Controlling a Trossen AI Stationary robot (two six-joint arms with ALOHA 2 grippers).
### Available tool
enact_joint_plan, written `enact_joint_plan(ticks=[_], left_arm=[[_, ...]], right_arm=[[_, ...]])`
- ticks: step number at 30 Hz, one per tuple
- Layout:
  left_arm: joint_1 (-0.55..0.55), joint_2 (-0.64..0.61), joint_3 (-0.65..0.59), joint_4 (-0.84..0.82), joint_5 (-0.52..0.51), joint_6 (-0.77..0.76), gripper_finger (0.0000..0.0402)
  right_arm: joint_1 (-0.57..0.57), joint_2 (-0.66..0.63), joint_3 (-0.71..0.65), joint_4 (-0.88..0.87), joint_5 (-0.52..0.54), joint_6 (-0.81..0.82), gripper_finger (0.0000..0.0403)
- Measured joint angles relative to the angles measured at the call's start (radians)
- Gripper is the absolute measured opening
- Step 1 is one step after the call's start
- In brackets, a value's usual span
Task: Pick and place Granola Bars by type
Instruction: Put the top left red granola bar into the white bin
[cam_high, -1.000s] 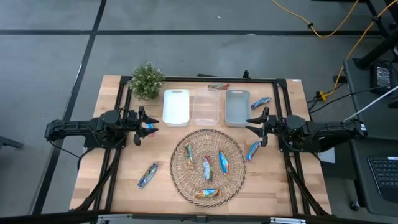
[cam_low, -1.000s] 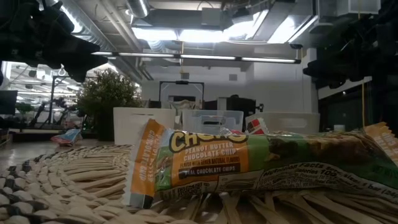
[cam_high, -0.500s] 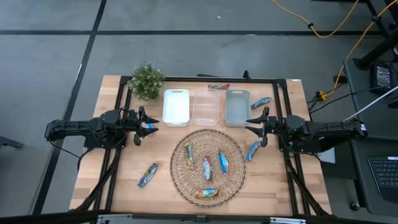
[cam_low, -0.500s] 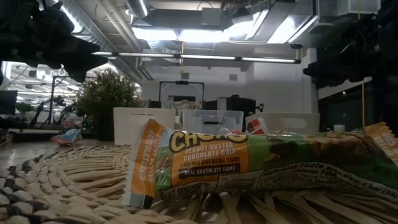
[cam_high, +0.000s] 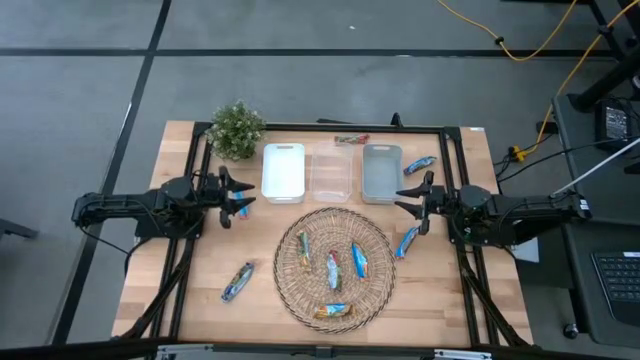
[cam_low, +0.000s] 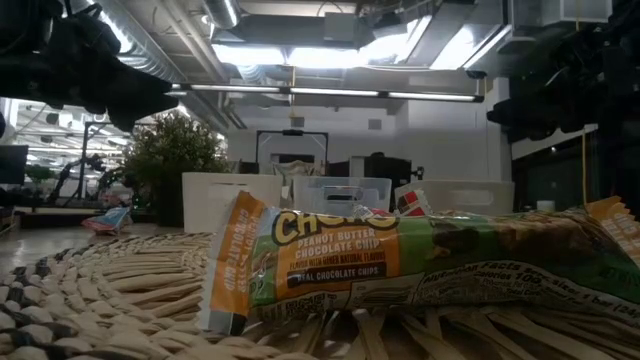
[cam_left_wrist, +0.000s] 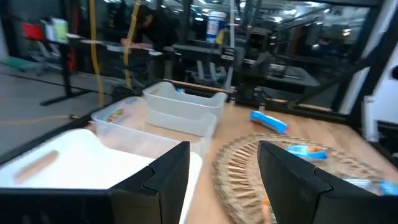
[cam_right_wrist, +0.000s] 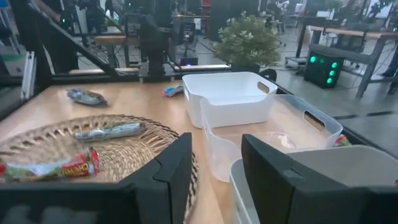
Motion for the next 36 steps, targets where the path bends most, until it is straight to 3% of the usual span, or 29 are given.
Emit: enact_joint_plan(ticks=[3,7,11,15,18,21,24,27,31,36], left_arm=[[0.0,0.0,0.0,0.009,-0.053,0.002,0.0182],[0.001,0.0,0.0,0.053,-0.198,-0.028,0.0182],[-0.007,0.01,0.033,0.144,-0.211,-0.026,0.0182],[-0.038,0.071,0.215,0.141,-0.224,0.053,0.0173],[-0.064,0.206,0.459,0.127,-0.266,0.143,0.0162],[-0.082,0.369,0.74,-0.038,-0.383,0.093,0.0154],[-0.08,0.513,0.996,-0.369,-0.55,-0.029,0.0148],[-0.078,0.625,1.197,-0.692,-0.595,-0.065,0.0143],[-0.078,0.749,1.344,-0.95,-0.602,-0.052,0.0138],[-0.058,0.831,1.377,-1.005,-0.626,-0.274,0.0134]], right_arm=[[0.0,0.0,0.0,0.014,0.0,0.035,0.0142],[0.0,0.0,0.0,0.075,0.001,0.048,0.0142],[0.0,0.0,0.0,0.166,-0.003,0.051,0.0142],[-0.002,0.0,0.0,0.254,0.024,0.041,0.0142],[-0.002,0.0,0.001,0.292,0.037,0.048,0.0142],[-0.002,0.0,0.009,0.292,0.037,0.045,0.0142],[-0.002,0.0,0.011,0.292,0.052,0.045,0.0142],[-0.002,0.0,0.011,0.292,0.062,0.048,0.0142],[-0.002,0.0,0.011,0.291,0.078,0.043,0.0142],[-0.002,0.0,0.011,0.291,0.105,0.044,0.0142]])
